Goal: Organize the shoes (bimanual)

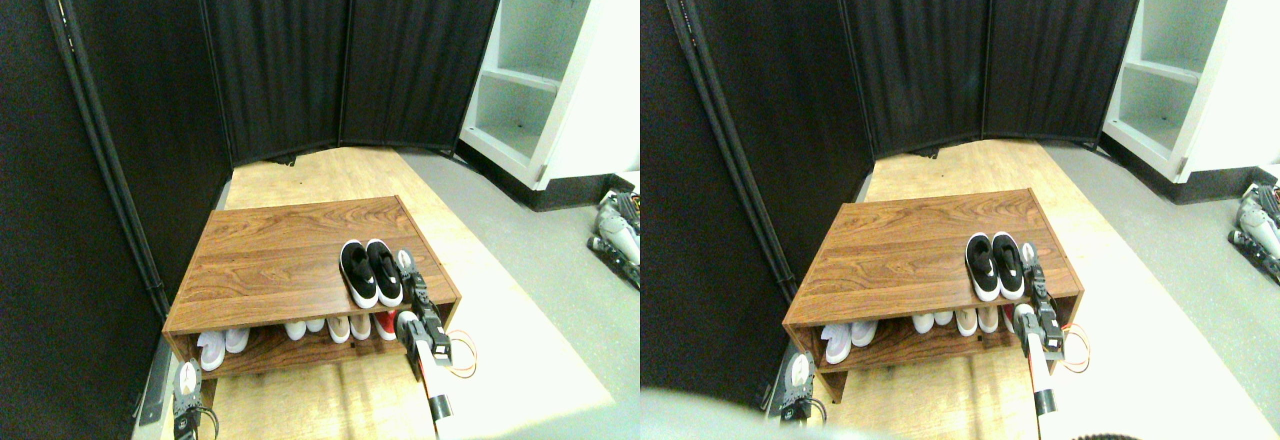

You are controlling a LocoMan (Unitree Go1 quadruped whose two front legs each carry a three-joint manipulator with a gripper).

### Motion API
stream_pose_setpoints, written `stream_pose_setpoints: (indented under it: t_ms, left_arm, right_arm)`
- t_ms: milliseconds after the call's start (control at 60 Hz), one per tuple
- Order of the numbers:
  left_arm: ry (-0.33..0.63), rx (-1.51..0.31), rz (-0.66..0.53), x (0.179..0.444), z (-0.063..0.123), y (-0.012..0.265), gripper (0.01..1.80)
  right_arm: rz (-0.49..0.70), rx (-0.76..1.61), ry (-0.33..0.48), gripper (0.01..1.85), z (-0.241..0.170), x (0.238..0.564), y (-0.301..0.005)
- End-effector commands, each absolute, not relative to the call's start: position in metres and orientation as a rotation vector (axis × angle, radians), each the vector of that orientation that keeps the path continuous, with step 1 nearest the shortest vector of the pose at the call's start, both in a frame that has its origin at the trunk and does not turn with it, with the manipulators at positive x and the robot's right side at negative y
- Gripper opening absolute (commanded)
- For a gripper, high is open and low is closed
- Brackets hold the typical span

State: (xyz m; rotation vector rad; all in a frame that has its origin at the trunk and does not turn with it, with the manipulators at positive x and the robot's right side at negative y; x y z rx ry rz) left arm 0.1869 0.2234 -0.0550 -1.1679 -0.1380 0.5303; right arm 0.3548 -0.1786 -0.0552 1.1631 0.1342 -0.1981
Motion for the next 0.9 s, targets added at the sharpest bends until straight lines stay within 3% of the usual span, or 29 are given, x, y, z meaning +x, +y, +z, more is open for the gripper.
stream_pose_setpoints:
  t_ms: [17, 250, 417, 583, 733, 900]
  left_arm:
    - [-0.169, -1.176, 0.497, 0.191, -0.049, 0.221, 0.01]
    - [-0.155, -1.193, 0.492, 0.194, -0.047, 0.219, 0.01]
    - [-0.145, -1.202, 0.474, 0.195, -0.047, 0.218, 0.01]
    - [-0.129, -1.216, 0.459, 0.195, -0.047, 0.217, 0.01]
    - [-0.122, -1.238, 0.453, 0.194, -0.046, 0.215, 0.01]
    - [-0.111, -1.236, 0.454, 0.194, -0.045, 0.213, 0.01]
  right_arm:
    - [-0.193, 1.132, 0.174, 0.01, -0.065, 0.352, -0.178]
    - [-0.176, 1.088, 0.141, 0.01, -0.049, 0.358, -0.196]
    - [-0.080, 1.039, 0.018, 0.01, -0.003, 0.360, -0.219]
    - [0.032, 1.056, -0.081, 0.01, 0.028, 0.340, -0.246]
    - [0.022, 0.966, -0.149, 0.01, 0.035, 0.304, -0.253]
    - [0.016, 1.061, -0.145, 0.01, 0.022, 0.268, -0.251]
